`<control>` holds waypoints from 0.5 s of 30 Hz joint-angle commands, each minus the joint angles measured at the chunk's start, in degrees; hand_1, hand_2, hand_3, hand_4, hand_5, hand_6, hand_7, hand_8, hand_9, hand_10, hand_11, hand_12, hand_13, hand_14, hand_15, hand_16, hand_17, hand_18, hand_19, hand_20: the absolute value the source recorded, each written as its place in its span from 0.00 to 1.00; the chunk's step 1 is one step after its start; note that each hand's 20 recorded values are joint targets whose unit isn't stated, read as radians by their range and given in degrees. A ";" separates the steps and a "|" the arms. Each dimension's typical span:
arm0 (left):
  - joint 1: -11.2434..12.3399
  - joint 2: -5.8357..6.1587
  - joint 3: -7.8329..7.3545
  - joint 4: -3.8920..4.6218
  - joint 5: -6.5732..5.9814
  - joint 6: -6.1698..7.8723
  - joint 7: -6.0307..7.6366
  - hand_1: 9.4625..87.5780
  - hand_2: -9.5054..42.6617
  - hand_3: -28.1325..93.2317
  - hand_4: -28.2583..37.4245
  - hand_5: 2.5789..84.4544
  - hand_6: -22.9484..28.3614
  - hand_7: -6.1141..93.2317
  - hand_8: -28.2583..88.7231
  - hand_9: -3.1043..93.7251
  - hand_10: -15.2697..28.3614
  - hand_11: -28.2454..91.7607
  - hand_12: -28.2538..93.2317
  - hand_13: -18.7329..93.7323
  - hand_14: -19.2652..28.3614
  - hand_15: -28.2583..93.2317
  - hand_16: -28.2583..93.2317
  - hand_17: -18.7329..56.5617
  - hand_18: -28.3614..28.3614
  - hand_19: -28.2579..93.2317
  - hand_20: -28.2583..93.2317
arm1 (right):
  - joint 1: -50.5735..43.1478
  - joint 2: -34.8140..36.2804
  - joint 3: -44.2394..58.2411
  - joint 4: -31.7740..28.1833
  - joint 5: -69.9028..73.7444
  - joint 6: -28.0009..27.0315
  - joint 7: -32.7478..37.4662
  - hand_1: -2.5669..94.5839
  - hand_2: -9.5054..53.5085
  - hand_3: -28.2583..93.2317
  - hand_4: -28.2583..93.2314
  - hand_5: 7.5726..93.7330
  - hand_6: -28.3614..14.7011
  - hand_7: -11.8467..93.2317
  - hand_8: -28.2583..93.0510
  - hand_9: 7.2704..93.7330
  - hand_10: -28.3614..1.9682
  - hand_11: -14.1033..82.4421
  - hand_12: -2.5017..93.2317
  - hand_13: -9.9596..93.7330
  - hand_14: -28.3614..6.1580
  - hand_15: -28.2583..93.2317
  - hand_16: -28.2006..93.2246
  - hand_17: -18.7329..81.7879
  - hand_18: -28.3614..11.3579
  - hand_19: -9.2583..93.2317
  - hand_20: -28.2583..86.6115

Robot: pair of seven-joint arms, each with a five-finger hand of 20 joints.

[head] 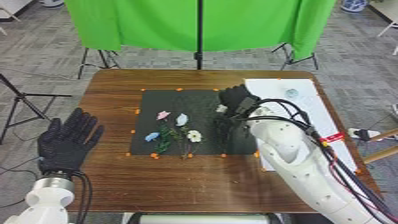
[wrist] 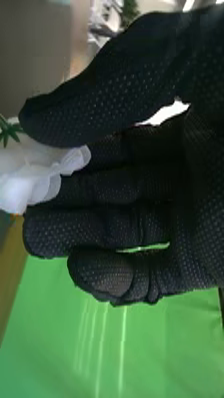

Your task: Arrange flowers

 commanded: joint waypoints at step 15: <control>0.99 -0.19 -0.44 0.26 0.22 3.72 -1.30 0.24 0.47 0.87 0.00 0.59 0.63 0.27 0.15 0.48 0.72 0.48 0.34 0.44 0.76 0.63 0.17 0.17 0.79 0.57 0.37 | -4.31 0.81 0.97 -0.02 -4.77 0.37 -1.37 0.59 0.00 0.81 0.00 0.64 0.62 0.35 0.18 0.69 0.48 0.36 0.24 0.69 0.57 0.61 0.52 0.50 0.17 0.88 0.59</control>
